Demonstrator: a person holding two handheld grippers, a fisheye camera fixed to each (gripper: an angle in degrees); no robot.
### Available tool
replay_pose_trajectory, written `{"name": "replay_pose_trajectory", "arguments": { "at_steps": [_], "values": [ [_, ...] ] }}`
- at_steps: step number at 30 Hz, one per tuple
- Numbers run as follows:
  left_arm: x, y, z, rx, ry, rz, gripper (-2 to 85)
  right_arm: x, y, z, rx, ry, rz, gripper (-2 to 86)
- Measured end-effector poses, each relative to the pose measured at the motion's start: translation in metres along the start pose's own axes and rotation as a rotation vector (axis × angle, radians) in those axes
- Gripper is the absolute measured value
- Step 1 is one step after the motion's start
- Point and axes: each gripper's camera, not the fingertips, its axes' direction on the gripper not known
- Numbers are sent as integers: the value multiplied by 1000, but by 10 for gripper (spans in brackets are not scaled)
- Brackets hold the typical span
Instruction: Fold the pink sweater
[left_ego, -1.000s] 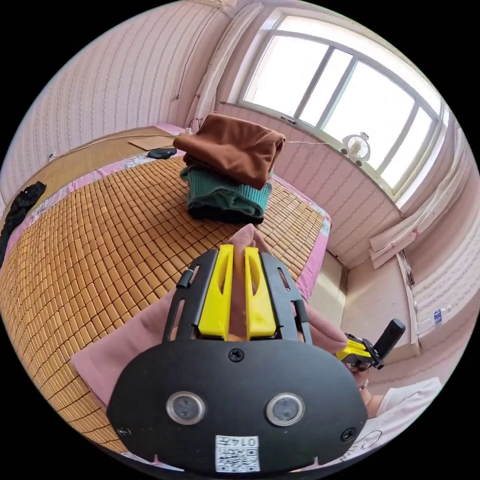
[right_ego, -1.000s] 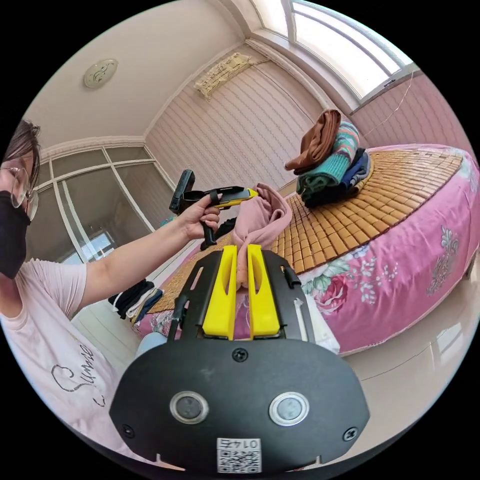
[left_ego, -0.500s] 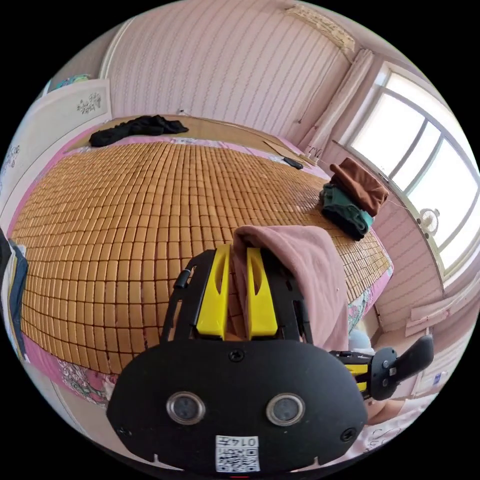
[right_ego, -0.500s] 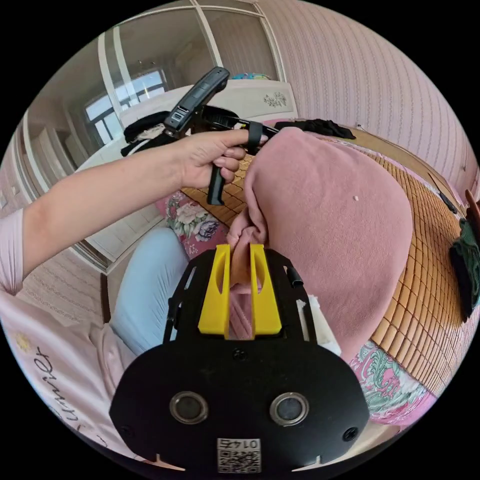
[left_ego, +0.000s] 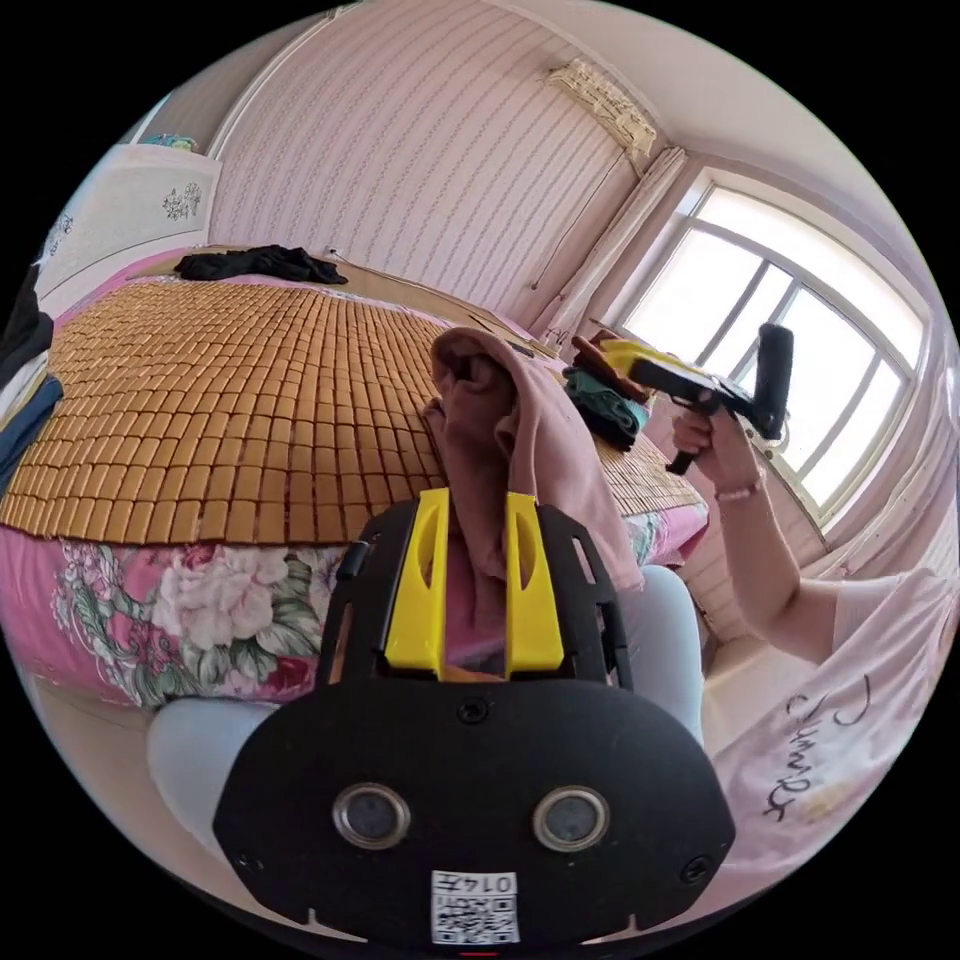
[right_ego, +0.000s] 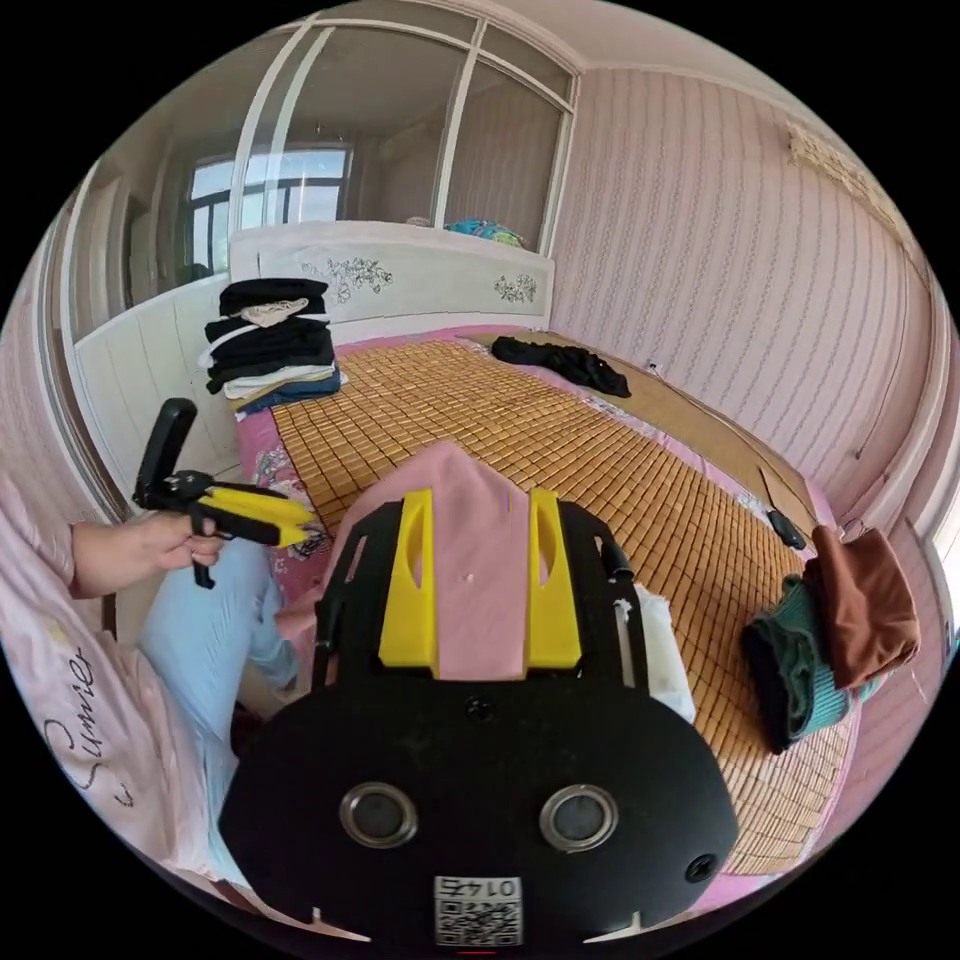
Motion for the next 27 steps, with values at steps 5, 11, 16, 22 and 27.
{"name": "replay_pose_trajectory", "arguments": {
  "at_steps": [5,11,16,22,27],
  "values": [
    [43,33,6,-2,-49,112,123,-12,-81,129,-302,-12,-154,123],
    [39,37,15,-53,43,131,19,-26,-91,216,-522,183,-264,48],
    [38,32,4,-23,144,112,0,-14,-113,232,-600,191,-221,43],
    [30,25,2,-33,169,81,-3,-4,-131,289,-735,140,-184,46],
    [14,20,-12,-50,155,17,8,-5,-152,309,-751,130,-238,58]
  ]
}}
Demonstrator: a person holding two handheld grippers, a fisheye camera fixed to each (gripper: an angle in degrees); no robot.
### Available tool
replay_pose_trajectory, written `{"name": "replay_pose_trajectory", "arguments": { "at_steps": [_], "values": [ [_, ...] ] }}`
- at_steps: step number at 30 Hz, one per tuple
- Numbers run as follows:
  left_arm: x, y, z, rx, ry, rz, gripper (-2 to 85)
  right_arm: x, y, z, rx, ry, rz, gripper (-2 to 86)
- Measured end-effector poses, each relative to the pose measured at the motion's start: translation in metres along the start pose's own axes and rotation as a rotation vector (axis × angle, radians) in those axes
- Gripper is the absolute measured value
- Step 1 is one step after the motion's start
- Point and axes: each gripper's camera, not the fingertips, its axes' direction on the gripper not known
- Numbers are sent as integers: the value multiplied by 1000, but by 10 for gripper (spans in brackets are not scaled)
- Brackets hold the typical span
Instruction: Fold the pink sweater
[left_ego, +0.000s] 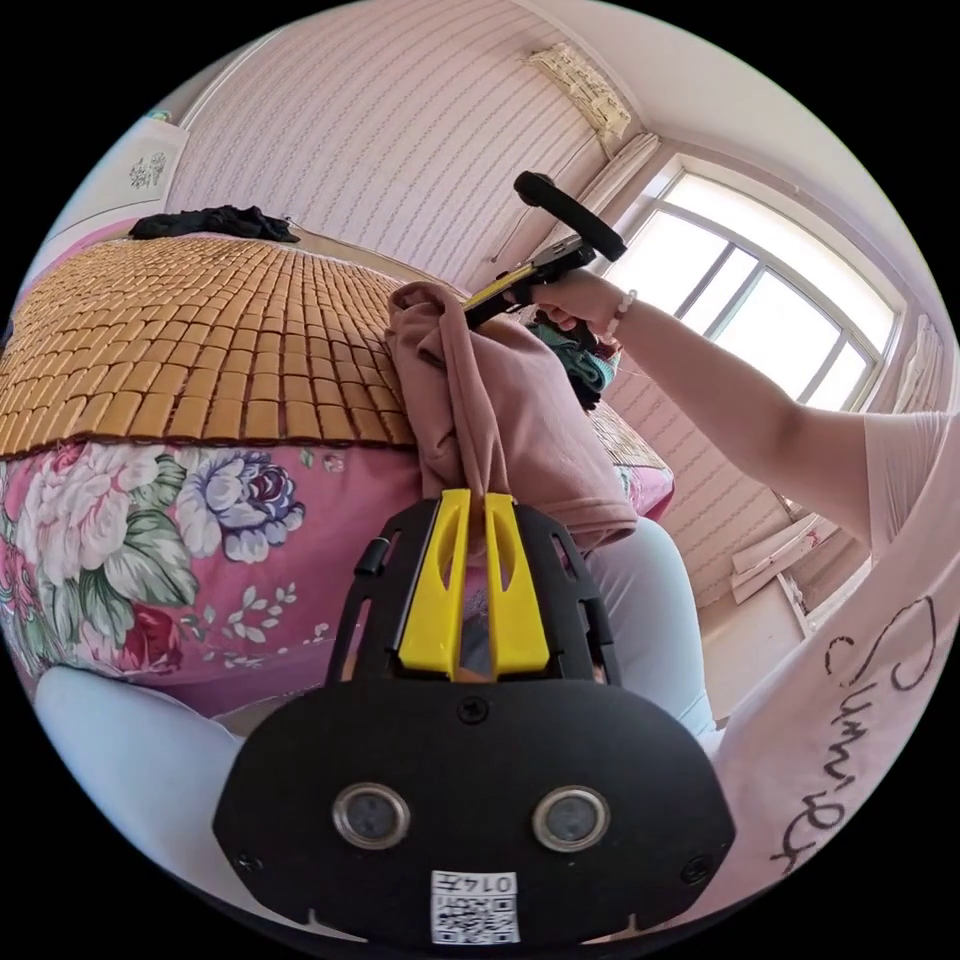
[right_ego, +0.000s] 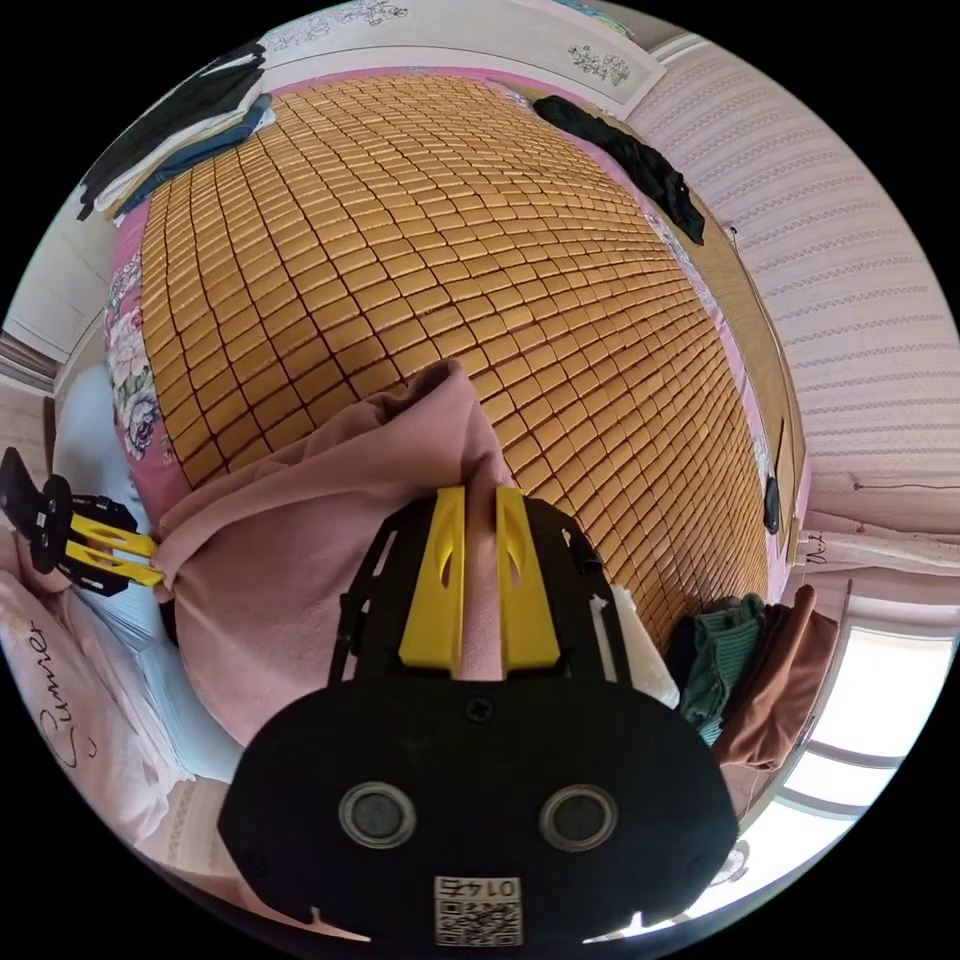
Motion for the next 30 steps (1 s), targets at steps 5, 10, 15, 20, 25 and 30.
{"name": "replay_pose_trajectory", "arguments": {
  "at_steps": [5,10,15,20,25,30],
  "values": [
    [-6,0,-34,17,-23,-67,2,45,-13,-36,171,-151,64,80],
    [8,-6,-69,47,-158,-30,44,61,-36,-29,204,-261,2,118],
    [22,-29,-71,50,-24,-49,150,78,-63,15,63,-334,-11,139],
    [31,-42,-50,-16,-65,-64,143,97,-77,54,-47,-521,-23,119],
    [32,-53,-47,-74,-2,-82,76,106,-72,64,-70,-613,-30,87],
    [35,-54,-59,-33,47,-91,42,83,-38,35,70,-393,-139,80]
  ]
}}
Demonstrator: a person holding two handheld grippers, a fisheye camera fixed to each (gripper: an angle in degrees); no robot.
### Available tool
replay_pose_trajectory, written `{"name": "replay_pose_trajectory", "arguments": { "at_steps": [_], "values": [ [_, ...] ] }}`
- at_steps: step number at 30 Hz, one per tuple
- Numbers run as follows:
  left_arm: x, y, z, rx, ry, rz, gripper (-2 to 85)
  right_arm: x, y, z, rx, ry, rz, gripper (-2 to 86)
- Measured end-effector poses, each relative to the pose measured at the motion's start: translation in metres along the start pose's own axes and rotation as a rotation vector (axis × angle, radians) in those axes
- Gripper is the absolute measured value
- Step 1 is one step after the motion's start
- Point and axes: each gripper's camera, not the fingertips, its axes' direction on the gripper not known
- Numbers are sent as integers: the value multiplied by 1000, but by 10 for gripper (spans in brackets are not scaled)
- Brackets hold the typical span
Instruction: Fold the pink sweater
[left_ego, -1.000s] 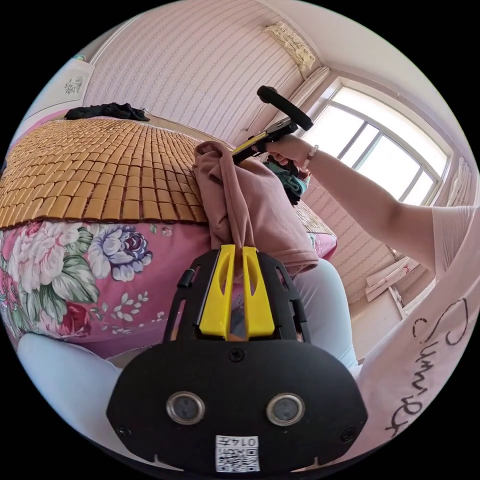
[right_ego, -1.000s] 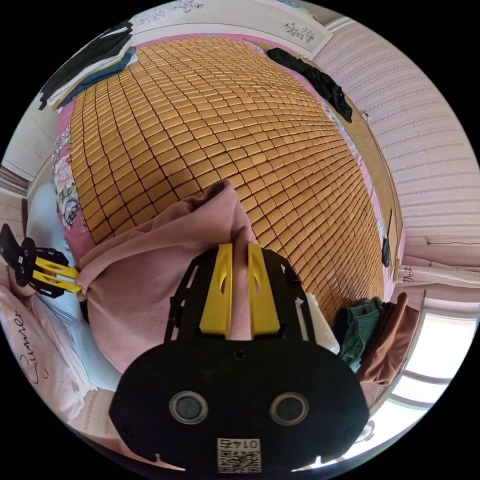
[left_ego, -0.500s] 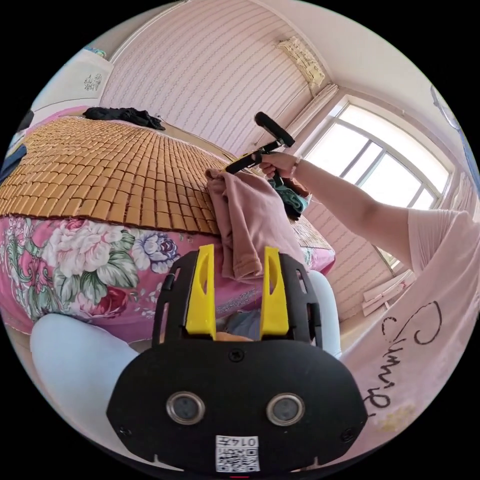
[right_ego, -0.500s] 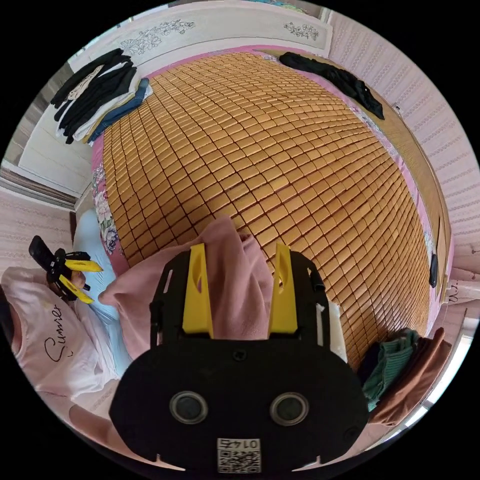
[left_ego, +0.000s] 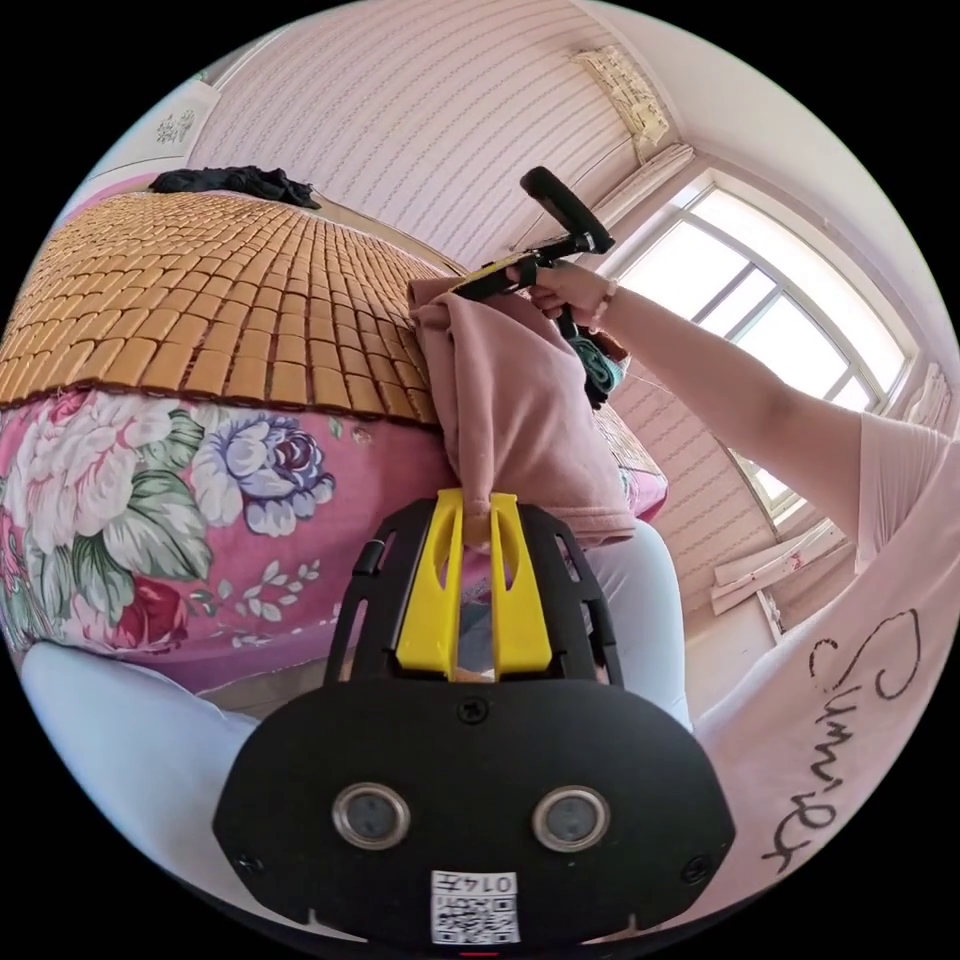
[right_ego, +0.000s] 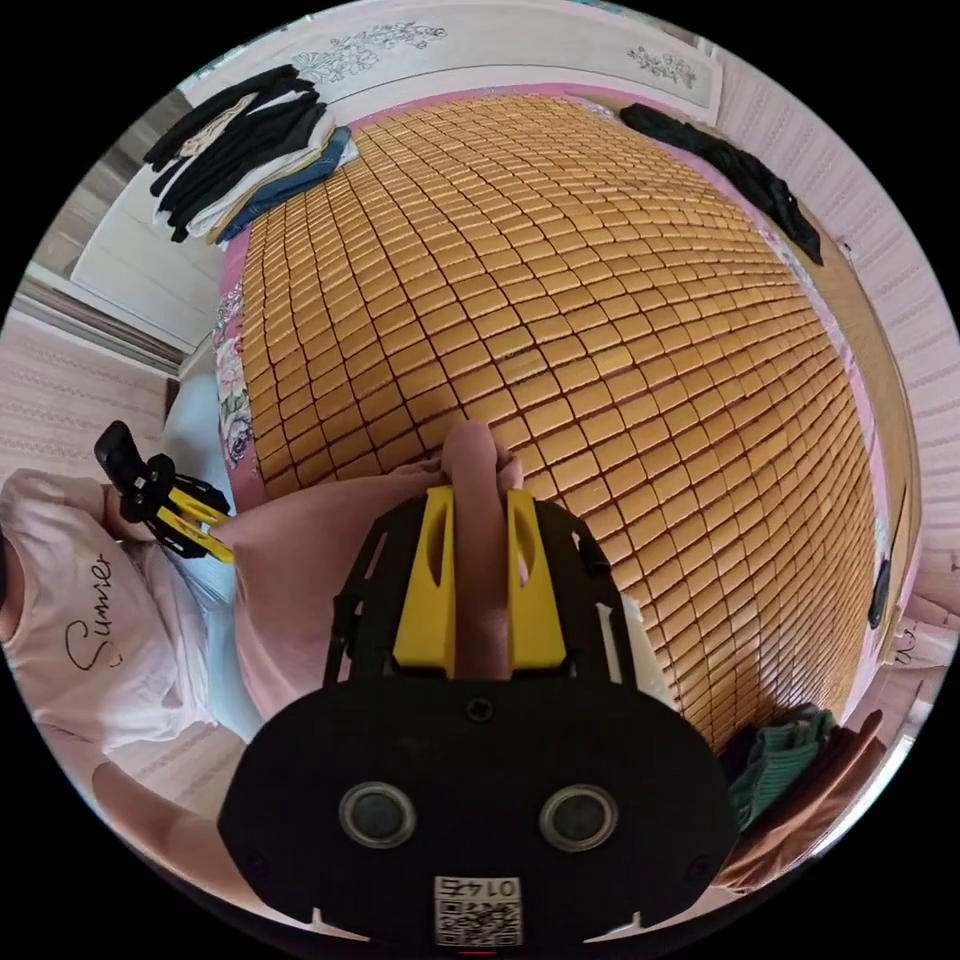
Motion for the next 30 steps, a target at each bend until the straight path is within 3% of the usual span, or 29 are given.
{"name": "replay_pose_trajectory", "arguments": {
  "at_steps": [3,10,16,25,30],
  "values": [
    [24,1,-27,53,13,32,38,-30,39,-28,169,123,-24,79],
    [90,8,-113,234,6,150,34,-79,164,-127,649,53,18,77],
    [121,16,-222,428,-166,164,33,-141,208,-168,901,27,-65,76],
    [158,25,-418,746,-601,243,33,-245,96,-218,1025,-15,-356,71],
    [161,-51,-555,875,-863,311,36,-286,-23,-283,1085,-51,-444,71]
  ]
}}
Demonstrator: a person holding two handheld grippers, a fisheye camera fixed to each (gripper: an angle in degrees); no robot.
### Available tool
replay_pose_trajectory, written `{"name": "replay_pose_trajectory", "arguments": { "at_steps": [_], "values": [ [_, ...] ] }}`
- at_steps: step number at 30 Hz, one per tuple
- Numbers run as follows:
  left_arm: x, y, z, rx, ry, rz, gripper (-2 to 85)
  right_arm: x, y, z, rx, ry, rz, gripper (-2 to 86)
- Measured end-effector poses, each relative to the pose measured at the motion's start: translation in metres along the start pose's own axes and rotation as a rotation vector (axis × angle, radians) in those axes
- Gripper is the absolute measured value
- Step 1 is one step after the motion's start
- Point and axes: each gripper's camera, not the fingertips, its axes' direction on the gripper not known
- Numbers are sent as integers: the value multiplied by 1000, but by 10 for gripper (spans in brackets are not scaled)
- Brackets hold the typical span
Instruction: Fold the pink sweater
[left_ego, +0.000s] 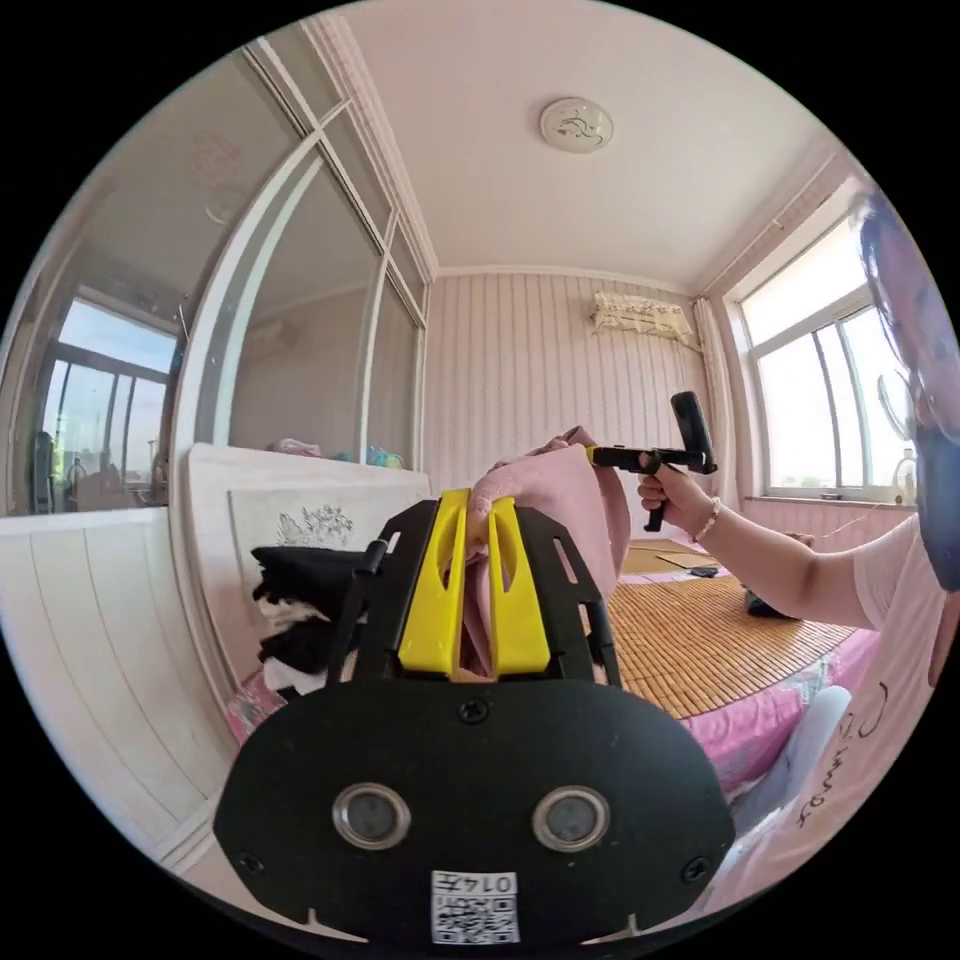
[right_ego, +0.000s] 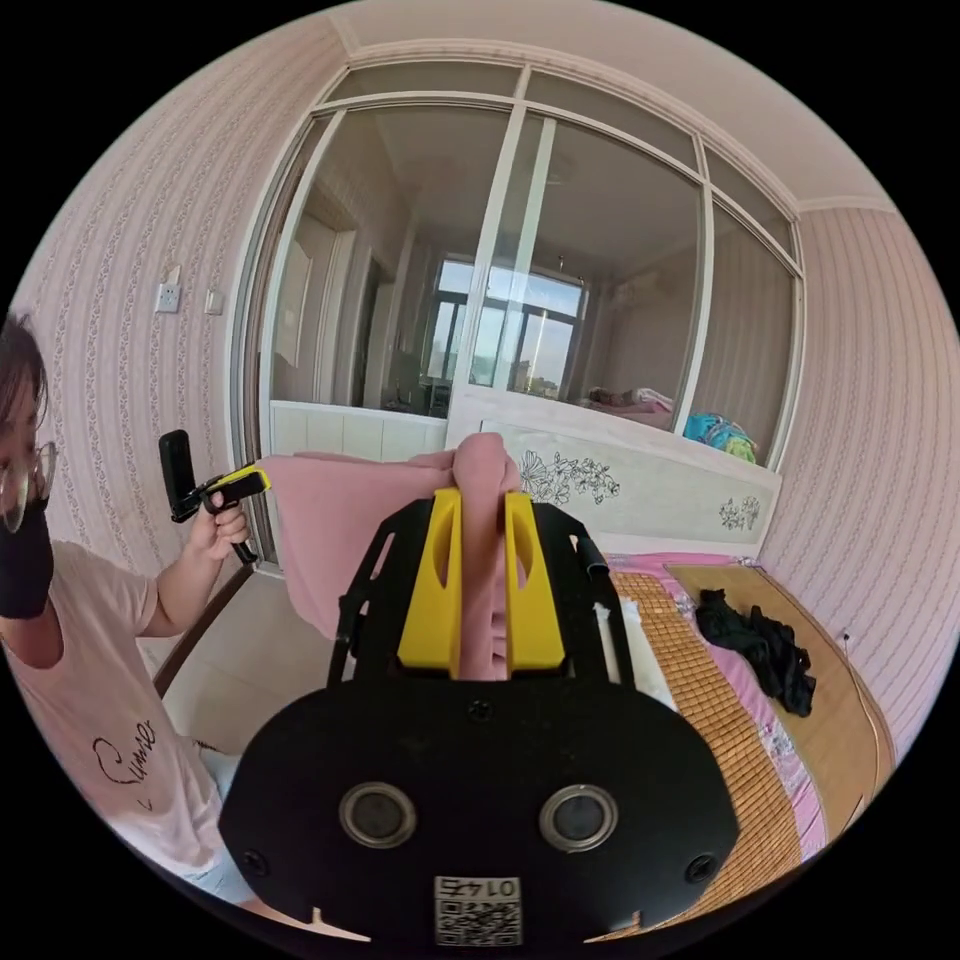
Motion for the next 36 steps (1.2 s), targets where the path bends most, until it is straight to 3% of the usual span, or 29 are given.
{"name": "replay_pose_trajectory", "arguments": {
  "at_steps": [5,8,12,14,19,23,25,27,32,36],
  "values": [
    [-139,-64,118,-233,-247,-155,53,84,-130,174,-178,7,176,115],
    [-216,-24,196,-419,-396,-285,64,108,-110,270,-301,113,370,132],
    [-242,26,241,-503,-442,-275,73,86,-46,351,-416,67,294,138],
    [-237,35,238,-450,-444,-265,75,76,-32,342,-309,141,250,139],
    [-202,35,190,-244,-415,-238,68,84,-37,313,-227,64,285,139],
    [-143,23,160,-142,-257,-145,46,76,-39,272,-165,86,258,132],
    [-117,26,169,-188,-202,-101,40,70,-36,255,-166,106,219,128],
    [-94,44,193,-351,-158,-88,31,66,-30,242,-214,128,192,128],
    [-81,99,219,-628,-277,-38,10,49,10,172,-266,38,202,135],
    [-54,99,178,-528,-240,-92,9,24,64,91,-307,30,142,138]
  ]
}}
